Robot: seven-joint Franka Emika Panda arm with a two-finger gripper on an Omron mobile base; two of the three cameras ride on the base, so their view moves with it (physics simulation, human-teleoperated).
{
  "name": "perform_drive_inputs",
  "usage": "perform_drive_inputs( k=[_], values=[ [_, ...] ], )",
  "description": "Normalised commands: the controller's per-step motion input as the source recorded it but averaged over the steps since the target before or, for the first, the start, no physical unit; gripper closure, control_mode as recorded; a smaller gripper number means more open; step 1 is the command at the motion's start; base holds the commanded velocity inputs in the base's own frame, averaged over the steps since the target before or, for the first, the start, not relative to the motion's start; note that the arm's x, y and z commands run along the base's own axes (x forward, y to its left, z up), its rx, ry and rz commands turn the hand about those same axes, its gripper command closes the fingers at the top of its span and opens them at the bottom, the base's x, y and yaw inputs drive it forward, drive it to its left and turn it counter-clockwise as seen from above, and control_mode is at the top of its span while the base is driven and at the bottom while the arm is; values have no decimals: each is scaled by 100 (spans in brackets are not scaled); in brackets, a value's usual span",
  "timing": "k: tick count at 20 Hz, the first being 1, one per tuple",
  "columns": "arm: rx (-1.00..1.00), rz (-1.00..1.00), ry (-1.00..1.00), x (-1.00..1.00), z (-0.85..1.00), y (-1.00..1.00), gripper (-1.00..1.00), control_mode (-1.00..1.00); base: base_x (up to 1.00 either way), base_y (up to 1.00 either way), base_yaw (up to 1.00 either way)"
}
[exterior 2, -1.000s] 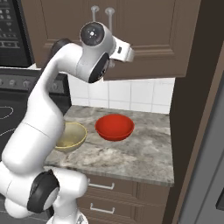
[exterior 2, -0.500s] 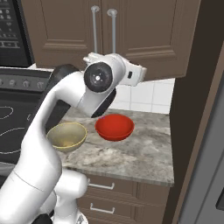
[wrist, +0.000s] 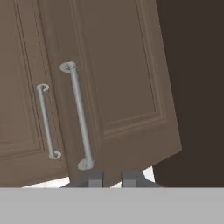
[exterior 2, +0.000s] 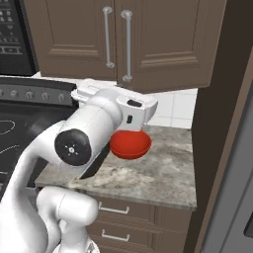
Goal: Open the cabinet. Pick the bowls from the counter and place them in the cabinet. Then close the cabinet.
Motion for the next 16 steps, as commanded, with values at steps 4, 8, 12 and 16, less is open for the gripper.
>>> perform_drive_inputs(
  k=[4,8,12,16],
  values=[
    [5,-9,-15,-62,0,84,-100,-100,0,0,0],
    [38,-6,-3,-31,-3,45,-100,-100,0,0,0],
    [44,-1,0,-15,0,34,-100,-100,0,0,0],
    [21,-2,0,0,-10,51,-100,-100,0,0,0]
  ],
)
